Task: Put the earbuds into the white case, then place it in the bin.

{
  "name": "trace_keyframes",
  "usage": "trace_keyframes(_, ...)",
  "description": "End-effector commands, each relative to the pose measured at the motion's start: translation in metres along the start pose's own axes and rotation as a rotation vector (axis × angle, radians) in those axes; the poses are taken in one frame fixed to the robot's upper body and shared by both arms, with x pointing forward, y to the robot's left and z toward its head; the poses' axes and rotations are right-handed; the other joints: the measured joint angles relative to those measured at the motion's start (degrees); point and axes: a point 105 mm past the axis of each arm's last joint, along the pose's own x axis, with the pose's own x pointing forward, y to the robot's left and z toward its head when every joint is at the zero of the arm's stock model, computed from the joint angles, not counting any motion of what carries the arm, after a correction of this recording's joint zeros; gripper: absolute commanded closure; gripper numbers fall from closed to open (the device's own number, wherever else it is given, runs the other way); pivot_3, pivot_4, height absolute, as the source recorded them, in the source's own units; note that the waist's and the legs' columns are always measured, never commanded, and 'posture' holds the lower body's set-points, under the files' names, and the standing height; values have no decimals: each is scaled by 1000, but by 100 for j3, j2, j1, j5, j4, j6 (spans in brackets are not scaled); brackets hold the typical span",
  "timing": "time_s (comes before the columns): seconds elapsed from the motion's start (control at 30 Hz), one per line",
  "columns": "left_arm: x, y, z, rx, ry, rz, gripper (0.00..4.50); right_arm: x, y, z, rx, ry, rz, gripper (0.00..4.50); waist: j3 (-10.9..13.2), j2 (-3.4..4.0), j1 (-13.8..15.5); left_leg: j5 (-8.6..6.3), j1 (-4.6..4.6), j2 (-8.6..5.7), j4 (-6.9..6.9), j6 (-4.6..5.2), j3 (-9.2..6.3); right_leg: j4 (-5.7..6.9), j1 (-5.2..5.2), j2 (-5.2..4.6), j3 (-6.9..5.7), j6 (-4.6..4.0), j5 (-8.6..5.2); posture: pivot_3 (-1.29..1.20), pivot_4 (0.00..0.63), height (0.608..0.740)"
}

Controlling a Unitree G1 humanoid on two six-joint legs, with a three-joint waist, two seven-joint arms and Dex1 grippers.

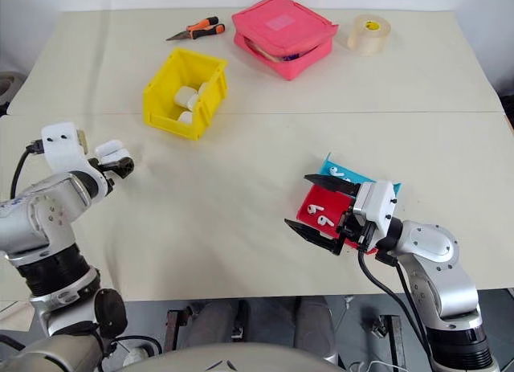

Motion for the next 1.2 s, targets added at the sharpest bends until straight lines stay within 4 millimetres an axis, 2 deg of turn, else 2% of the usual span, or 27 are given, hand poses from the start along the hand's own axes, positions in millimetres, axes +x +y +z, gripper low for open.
trace_keyframes(0.03, -1, -3, 11, -24, -54, 34, 59, 0, 1, 9, -27, -25, 9, 0, 0, -1, 3, 0, -1, 0, 0, 0, 0, -1, 0, 0, 0, 0, 0, 0, 150, 740)
trace_keyframes(0.33, 11, -16, 13, -28, -77, 30, 59, 1, 1, 10, -33, -28, 3, 0, 1, -2, -6, 0, 0, 2, -1, -1, 5, -3, 0, 2, -2, 0, 0, 0, 150, 740)
trace_keyframes(1.03, 23, -15, 9, -25, -73, 55, 59, 2, -1, 11, -46, -34, -9, 0, 2, -3, 2, 0, -1, 0, 1, -1, 6, -3, 1, 0, -2, 1, 1, 0, 150, 740)
trace_keyframes(1.13, 22, -13, 6, -27, -67, 65, 693, 2, -1, 11, -46, -35, -10, 0, 2, -3, 2, 0, -1, 0, 1, -1, 7, -3, 2, 0, -2, 1, 1, 0, 150, 740)
trace_keyframes(1.2, 21, -12, 4, -26, -63, 68, 1295, 2, 0, 11, -45, -36, -10, 0, 2, -3, 1, 0, -1, 0, 1, -1, 7, -3, 1, 0, -2, 1, 1, 0, 150, 740)
